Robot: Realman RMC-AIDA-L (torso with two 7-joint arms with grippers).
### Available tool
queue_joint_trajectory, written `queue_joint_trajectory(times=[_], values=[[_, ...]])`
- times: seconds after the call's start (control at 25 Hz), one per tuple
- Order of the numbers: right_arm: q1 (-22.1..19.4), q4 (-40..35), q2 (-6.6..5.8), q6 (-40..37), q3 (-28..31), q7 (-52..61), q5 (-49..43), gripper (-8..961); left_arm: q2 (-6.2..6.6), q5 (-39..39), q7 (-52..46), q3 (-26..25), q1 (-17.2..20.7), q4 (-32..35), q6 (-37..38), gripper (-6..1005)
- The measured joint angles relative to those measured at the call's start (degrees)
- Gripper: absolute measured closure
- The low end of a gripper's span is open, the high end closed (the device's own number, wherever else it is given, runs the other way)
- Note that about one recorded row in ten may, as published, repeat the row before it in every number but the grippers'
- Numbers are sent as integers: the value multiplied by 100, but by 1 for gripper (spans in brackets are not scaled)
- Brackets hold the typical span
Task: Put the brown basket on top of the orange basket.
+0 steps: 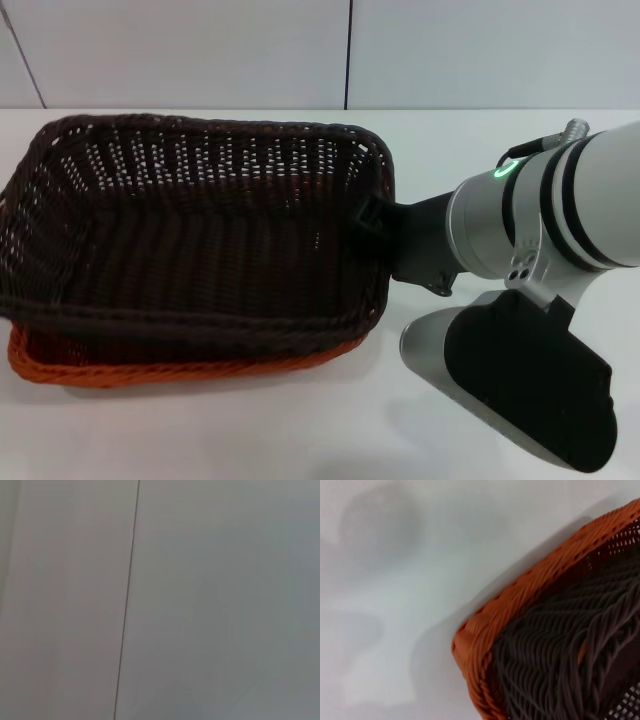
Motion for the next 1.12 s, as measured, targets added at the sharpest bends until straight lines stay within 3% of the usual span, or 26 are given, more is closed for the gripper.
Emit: queue_joint_trajectory(times=[0.4, 0.64, 1.0, 1.12], values=[[91, 528, -4, 521, -51, -77, -249, 814, -1, 0, 4, 79, -41, -11, -109, 186], [6, 911, -3, 1213, -364, -138, -371, 815, 2, 0, 9, 74, -78, -4, -162, 186], [-113, 889, -29, 1291, -541, 323, -531, 816, 40, 0, 15, 34, -114, -35, -291, 186], [-254, 661, -27, 1283, -525, 326, -574, 710, 44, 0, 39, 34, -176, -16, -357, 186]])
